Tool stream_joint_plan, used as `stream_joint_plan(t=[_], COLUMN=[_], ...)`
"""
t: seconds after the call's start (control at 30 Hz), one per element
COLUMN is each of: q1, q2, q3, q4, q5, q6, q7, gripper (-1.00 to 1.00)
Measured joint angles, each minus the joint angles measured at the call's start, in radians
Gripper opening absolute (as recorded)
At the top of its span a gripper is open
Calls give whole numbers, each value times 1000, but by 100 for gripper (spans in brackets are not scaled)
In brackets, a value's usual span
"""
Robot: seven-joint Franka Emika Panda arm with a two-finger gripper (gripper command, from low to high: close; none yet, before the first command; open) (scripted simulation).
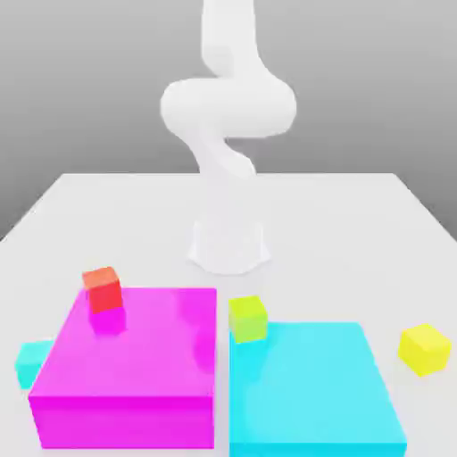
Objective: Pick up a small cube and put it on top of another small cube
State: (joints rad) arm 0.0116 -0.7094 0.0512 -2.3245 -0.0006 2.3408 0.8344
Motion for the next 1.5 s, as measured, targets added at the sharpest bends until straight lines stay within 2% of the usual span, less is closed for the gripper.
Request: stream_joint_plan(t=[0.33, 0.63, 0.8, 0.97, 1.0, 1.23, 1.4, 1.5], q1=[56, 164, 262, 382, 412, 417, 328, 271], q2=[362, 695, 882, 1065, 1095, 1100, 943, 907], q3=[220, 374, 391, 260, 226, 220, 342, 295], q4=[-99, -186, -232, -204, -197, -196, -234, -211], q5=[-39, -153, -219, -374, -393, -399, -243, -236], q6=[166, 309, 388, 511, 535, 540, 425, 352], q7=[165, 369, 483, 612, 626, 632, 514, 480], gripper=[0, 0, 0, 0, -100, -100, -100, -100])
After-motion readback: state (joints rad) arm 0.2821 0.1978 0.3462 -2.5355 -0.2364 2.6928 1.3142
